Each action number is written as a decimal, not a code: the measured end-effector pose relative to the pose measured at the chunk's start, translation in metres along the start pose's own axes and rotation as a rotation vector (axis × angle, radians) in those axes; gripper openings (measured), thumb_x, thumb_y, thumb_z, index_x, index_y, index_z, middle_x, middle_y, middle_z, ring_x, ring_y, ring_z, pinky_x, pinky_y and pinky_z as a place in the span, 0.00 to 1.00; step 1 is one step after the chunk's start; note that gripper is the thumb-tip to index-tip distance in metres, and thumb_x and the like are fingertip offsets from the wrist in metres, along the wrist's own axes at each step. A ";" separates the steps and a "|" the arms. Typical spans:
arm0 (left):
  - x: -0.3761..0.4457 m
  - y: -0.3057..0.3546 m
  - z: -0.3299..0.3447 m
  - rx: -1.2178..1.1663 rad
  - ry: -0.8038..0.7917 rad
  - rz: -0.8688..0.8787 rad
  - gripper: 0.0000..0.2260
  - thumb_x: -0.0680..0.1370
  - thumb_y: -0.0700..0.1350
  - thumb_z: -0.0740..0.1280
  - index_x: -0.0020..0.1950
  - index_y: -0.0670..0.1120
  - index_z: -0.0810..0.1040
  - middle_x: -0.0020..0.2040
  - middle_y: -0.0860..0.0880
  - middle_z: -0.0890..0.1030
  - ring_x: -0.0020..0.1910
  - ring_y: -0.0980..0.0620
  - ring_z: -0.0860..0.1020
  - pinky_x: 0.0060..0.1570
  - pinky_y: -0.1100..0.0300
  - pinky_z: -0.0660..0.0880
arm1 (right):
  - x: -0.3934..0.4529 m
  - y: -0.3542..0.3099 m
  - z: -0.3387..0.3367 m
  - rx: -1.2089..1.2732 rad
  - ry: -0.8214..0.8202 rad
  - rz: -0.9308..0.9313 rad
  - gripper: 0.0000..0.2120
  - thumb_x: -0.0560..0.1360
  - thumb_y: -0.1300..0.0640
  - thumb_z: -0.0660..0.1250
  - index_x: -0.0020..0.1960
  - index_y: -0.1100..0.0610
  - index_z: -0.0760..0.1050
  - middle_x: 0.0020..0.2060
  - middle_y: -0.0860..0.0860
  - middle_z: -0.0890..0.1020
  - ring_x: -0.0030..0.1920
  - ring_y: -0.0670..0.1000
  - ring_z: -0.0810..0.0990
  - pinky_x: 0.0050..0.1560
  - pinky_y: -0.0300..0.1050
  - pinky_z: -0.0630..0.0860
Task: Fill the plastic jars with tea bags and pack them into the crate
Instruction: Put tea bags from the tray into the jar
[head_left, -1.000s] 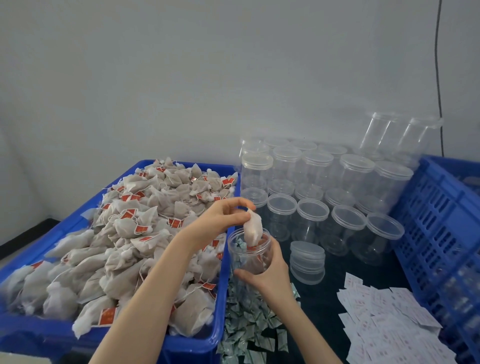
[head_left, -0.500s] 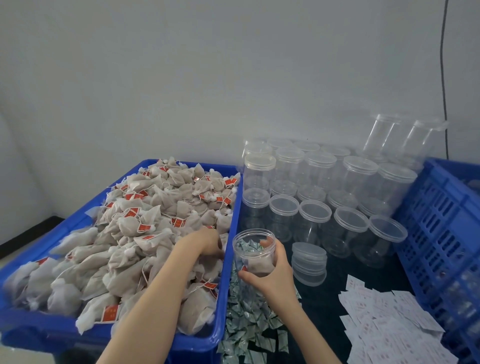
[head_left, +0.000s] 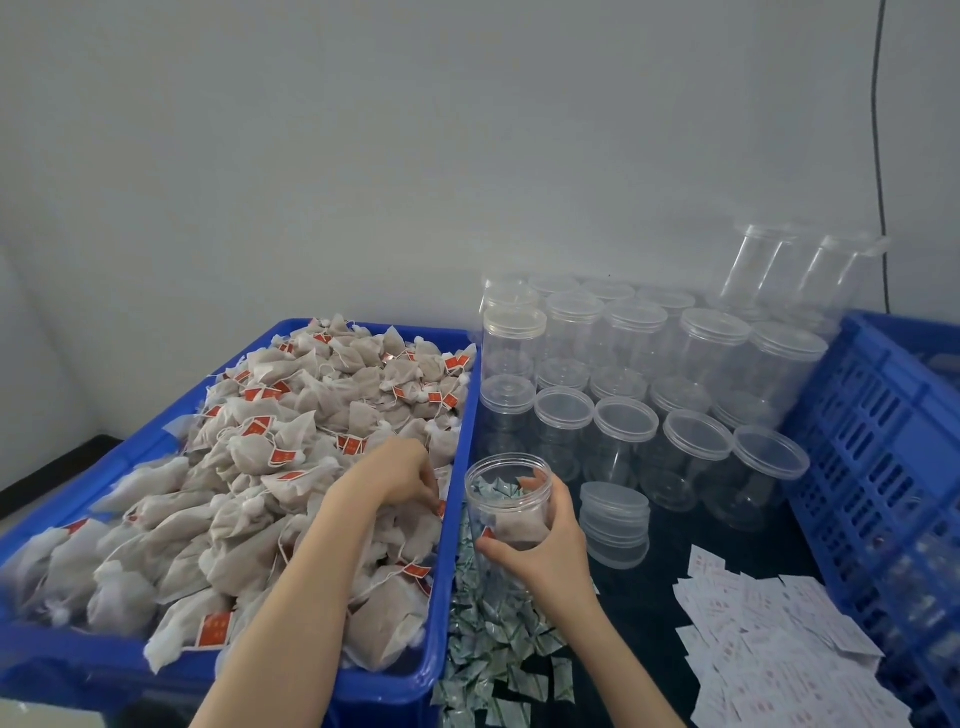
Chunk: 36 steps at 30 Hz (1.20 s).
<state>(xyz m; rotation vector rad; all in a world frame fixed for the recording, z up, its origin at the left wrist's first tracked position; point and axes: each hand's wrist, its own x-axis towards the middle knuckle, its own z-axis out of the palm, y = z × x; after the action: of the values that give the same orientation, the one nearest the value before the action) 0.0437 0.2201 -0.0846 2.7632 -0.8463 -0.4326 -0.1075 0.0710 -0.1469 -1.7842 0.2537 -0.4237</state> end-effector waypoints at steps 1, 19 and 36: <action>-0.002 0.000 -0.001 -0.027 0.022 0.012 0.03 0.72 0.48 0.74 0.40 0.50 0.82 0.41 0.54 0.80 0.41 0.56 0.77 0.43 0.65 0.73 | 0.000 0.000 0.000 0.000 -0.001 0.001 0.44 0.59 0.55 0.84 0.65 0.37 0.63 0.62 0.42 0.76 0.62 0.41 0.76 0.62 0.40 0.75; -0.011 0.015 -0.024 -0.623 0.783 0.069 0.01 0.77 0.46 0.68 0.46 0.51 0.77 0.39 0.58 0.78 0.40 0.61 0.76 0.40 0.70 0.70 | 0.000 0.001 -0.002 -0.006 -0.012 -0.004 0.44 0.60 0.55 0.83 0.67 0.39 0.63 0.62 0.41 0.76 0.62 0.42 0.76 0.64 0.45 0.76; -0.018 0.058 0.002 -0.203 0.181 0.443 0.05 0.72 0.46 0.73 0.41 0.57 0.82 0.38 0.61 0.82 0.40 0.62 0.79 0.46 0.65 0.77 | -0.004 -0.003 0.004 -0.076 0.032 -0.014 0.48 0.54 0.44 0.80 0.70 0.40 0.63 0.62 0.42 0.76 0.61 0.43 0.77 0.61 0.47 0.78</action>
<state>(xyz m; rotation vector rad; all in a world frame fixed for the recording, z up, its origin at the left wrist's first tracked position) -0.0010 0.1829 -0.0659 2.2980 -1.2460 -0.1702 -0.1091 0.0769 -0.1456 -1.8558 0.2829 -0.4587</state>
